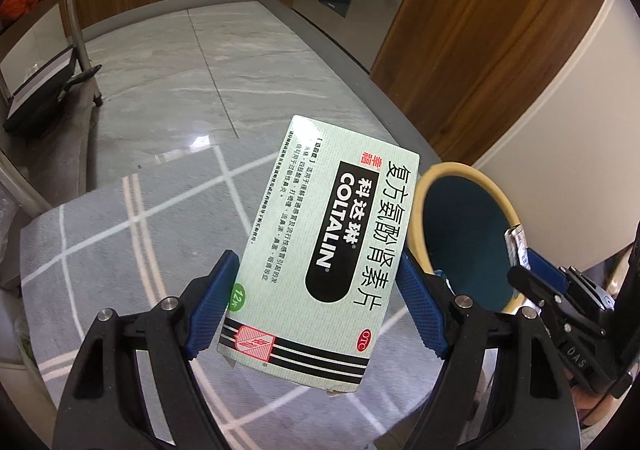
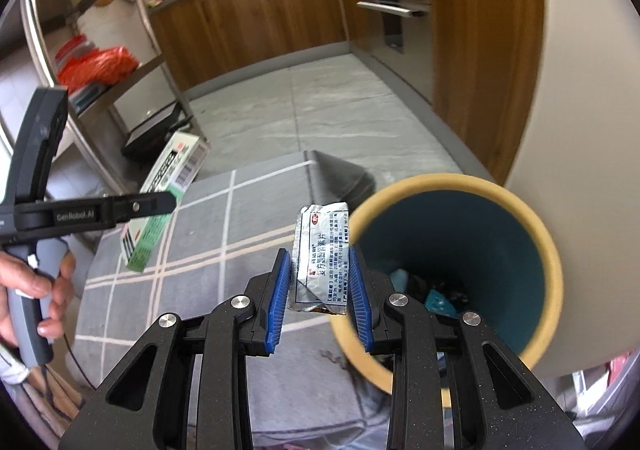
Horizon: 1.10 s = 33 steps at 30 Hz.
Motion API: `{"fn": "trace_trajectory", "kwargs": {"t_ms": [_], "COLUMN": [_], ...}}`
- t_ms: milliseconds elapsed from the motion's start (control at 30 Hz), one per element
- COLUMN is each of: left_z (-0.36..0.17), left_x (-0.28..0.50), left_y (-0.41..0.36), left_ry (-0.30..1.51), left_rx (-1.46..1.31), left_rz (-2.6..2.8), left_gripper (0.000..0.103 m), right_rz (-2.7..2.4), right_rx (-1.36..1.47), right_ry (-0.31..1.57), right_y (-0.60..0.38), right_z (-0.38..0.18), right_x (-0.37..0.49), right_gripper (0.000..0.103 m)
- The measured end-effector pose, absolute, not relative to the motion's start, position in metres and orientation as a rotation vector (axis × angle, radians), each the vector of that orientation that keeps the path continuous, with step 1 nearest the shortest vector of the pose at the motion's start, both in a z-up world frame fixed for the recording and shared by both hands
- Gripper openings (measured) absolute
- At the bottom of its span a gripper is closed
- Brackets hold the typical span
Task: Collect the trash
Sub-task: 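Carry box and foil packet over the teal bin and open both tools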
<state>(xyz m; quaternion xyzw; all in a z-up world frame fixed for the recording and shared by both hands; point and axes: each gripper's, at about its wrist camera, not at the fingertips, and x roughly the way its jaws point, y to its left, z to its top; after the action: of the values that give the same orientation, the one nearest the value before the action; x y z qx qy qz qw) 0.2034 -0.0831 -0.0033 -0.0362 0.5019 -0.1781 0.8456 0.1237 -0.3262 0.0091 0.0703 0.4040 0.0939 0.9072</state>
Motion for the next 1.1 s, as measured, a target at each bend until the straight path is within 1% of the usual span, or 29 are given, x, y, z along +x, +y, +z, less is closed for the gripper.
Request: {"fn": "trace_trajectory", "kwargs": {"t_ms": [200,567,900,1100], "left_z": [-0.004,-0.012,-0.046,-0.068], "left_x": [0.200,0.194,0.199,0.198], "left_y": [-0.108,-0.199,-0.256,-0.272], "left_ry": [1.074,1.106,1.194,1.244], "left_rx": [-0.107,-0.066,-0.037,0.021], "left_rz": [-0.441,-0.602,-0.683,-0.668], "left_gripper": [0.078,0.078,0.078,0.079], "right_rz": [0.144,0.036,-0.022,-0.038], "right_rx": [0.191,0.276,0.313,0.326], "right_ry": [0.799,0.771,0.787,0.805], "right_y": [-0.356,-0.409,-0.434,-0.438], "right_z": [0.017,0.017,0.007,-0.001], "right_x": [0.111,0.091,0.088,0.089], "right_gripper": [0.031,0.031,0.031,0.031]}}
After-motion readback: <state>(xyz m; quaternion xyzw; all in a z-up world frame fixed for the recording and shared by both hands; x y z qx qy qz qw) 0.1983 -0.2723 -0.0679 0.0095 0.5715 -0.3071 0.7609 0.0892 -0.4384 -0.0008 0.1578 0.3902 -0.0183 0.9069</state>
